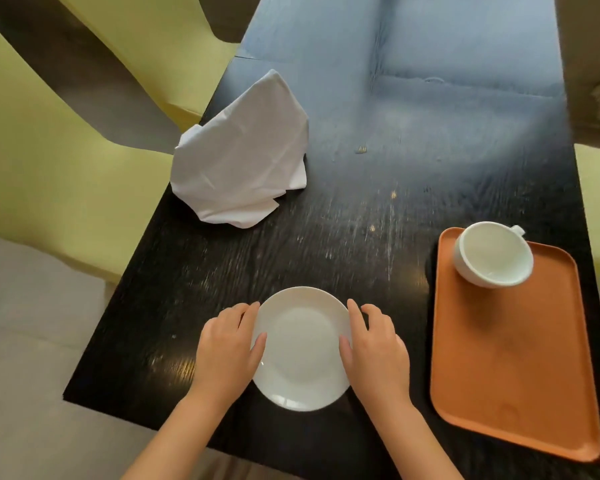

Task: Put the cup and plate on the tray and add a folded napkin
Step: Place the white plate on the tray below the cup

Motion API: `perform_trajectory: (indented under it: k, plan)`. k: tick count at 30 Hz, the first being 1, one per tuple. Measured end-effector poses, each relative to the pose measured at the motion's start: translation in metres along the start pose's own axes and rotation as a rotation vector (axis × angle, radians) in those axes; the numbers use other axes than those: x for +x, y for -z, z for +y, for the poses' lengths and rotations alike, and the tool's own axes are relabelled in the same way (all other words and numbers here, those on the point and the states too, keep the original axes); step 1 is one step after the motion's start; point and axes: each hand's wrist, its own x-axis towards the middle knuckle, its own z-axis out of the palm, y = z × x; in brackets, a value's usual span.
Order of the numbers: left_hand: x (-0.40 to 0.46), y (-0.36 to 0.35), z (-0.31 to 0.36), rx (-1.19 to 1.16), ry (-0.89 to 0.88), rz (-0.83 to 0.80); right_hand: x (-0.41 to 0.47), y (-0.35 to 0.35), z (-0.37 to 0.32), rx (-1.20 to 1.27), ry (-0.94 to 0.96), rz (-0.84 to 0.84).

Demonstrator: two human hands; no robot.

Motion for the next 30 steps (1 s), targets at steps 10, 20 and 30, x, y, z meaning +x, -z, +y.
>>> perform_trajectory:
  k: [10, 20, 30]
  plan:
    - [0.003, -0.017, -0.019, 0.035, -0.062, -0.052, -0.007, -0.028, -0.003, -0.019, -0.143, 0.013]
    - [-0.011, -0.020, -0.001, -0.237, 0.249, -0.117, -0.015, -0.028, -0.005, 0.117, -0.207, -0.087]
    - [-0.021, -0.018, 0.018, -0.722, 0.417, -0.117, -0.022, -0.016, 0.032, 0.710, -0.245, -0.120]
